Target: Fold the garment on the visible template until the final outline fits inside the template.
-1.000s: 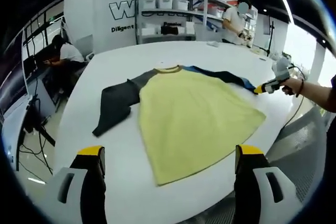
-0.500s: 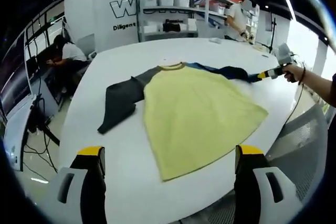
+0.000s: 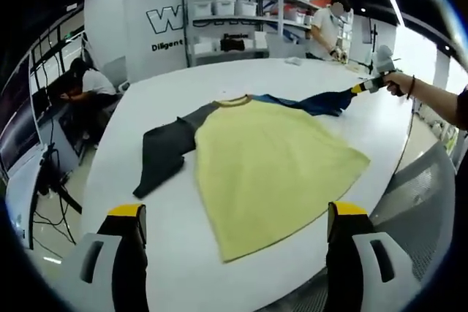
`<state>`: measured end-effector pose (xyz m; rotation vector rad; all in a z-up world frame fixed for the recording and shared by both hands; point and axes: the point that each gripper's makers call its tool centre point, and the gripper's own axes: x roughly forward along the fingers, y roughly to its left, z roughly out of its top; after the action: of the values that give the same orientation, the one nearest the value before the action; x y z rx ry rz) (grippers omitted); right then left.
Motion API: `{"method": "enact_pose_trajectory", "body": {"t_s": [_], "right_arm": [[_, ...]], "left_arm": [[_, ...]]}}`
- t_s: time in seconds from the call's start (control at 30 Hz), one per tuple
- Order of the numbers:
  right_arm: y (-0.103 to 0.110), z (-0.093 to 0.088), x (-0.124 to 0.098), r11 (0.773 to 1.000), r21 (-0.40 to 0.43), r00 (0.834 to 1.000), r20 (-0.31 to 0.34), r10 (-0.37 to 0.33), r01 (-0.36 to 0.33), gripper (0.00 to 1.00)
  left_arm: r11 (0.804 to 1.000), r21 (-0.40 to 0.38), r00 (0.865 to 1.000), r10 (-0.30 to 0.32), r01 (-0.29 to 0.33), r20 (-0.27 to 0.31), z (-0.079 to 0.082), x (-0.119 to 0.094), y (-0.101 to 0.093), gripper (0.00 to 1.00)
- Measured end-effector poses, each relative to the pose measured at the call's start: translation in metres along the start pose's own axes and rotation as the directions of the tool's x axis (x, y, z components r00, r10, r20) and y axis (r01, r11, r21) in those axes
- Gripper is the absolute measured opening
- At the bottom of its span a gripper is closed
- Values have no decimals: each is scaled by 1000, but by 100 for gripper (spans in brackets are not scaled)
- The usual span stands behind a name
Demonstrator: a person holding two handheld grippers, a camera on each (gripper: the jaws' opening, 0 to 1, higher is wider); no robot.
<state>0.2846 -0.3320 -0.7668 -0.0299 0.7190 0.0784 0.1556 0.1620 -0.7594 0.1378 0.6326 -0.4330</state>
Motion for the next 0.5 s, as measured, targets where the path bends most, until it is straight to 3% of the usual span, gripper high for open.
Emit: {"method": "enact_pose_trajectory", "body": {"t_s": [0.17,0.37,0.5], "right_arm": [[-24,-2,13,999,-4,998,-28,-49,49,0],[-51,-17,26,996,25,993,-78,-86,88,0],[-65,-25,37,994,40,990,-106,-93,98,0]], "left_arm": [[999,44,999,8,-6,-50,-5,5,-3,99],[1000,30,999,-1,3,-42,-1,5,-5,99],[999,33,997,17,-14,-72,-7,5,-1,99]]}}
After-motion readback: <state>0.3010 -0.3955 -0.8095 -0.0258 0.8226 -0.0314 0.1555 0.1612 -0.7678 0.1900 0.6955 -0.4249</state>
